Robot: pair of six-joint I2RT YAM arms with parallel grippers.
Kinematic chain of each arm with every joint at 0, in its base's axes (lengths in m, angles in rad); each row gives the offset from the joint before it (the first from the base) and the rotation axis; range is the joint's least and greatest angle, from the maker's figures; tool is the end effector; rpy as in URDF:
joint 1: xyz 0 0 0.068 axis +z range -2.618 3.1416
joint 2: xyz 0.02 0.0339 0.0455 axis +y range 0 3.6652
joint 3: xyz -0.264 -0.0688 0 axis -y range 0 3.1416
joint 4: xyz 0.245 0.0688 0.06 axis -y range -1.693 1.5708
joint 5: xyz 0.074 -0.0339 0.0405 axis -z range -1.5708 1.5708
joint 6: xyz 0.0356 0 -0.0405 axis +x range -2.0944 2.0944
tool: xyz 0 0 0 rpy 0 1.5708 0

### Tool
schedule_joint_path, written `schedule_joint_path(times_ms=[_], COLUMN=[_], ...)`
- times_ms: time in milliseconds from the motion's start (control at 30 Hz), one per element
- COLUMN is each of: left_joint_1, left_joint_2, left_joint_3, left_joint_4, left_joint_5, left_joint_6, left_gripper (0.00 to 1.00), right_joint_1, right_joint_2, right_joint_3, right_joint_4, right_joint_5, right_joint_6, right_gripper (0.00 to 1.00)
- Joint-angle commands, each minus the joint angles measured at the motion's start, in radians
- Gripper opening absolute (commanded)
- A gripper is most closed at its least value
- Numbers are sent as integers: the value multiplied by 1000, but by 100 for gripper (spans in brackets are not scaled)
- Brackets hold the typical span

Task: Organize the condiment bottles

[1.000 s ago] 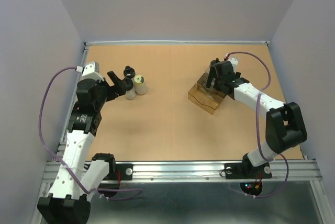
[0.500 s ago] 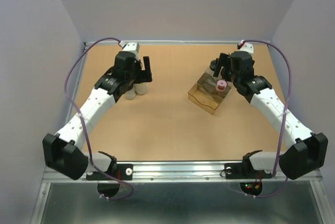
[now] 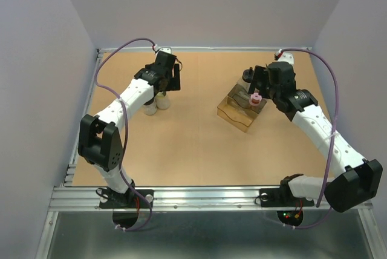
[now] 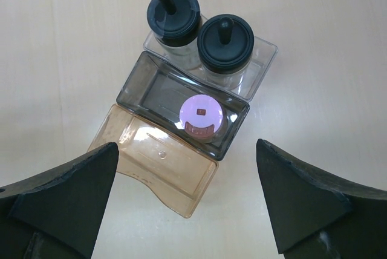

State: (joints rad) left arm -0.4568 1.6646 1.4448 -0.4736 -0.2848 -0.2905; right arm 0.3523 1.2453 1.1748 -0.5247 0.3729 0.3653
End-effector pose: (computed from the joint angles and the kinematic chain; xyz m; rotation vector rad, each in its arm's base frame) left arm 0.3455 -0.1587 0.3123 0.0357 2.2322 -0.0842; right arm 0.2606 0.0820 0.3462 0.2249 2.1083 0.0204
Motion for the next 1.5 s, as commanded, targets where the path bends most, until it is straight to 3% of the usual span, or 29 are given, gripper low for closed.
schedule_joint_path(times_ms=[0,533,1100,1267,1400,1467], left_joint_1=[-3,12,40,38,38,37], left_joint_2=[12,86,145,153,168,173], left_joint_3=[46,22,-40,-58,-55,-47], left_joint_4=[-22,18,87,127,139,141], left_joint_5=[-73,-143,-105,-57,-21,2], left_joint_6=[-27,-44,-33,-15,7,14], left_gripper=[85,83,80,73,60,49], right_joint_1=[-3,-3,-3,-3,-3,-3], right_joint_2=[-37,-49,-41,-40,-37,-37], right_joint_3=[6,-14,-14,-10,-12,-14], right_joint_4=[0,-1,0,0,0,0], right_joint_5=[-3,-5,6,8,12,15], right_joint_6=[-14,-20,-28,-28,-29,-28], right_gripper=[100,100,100,100,100,100])
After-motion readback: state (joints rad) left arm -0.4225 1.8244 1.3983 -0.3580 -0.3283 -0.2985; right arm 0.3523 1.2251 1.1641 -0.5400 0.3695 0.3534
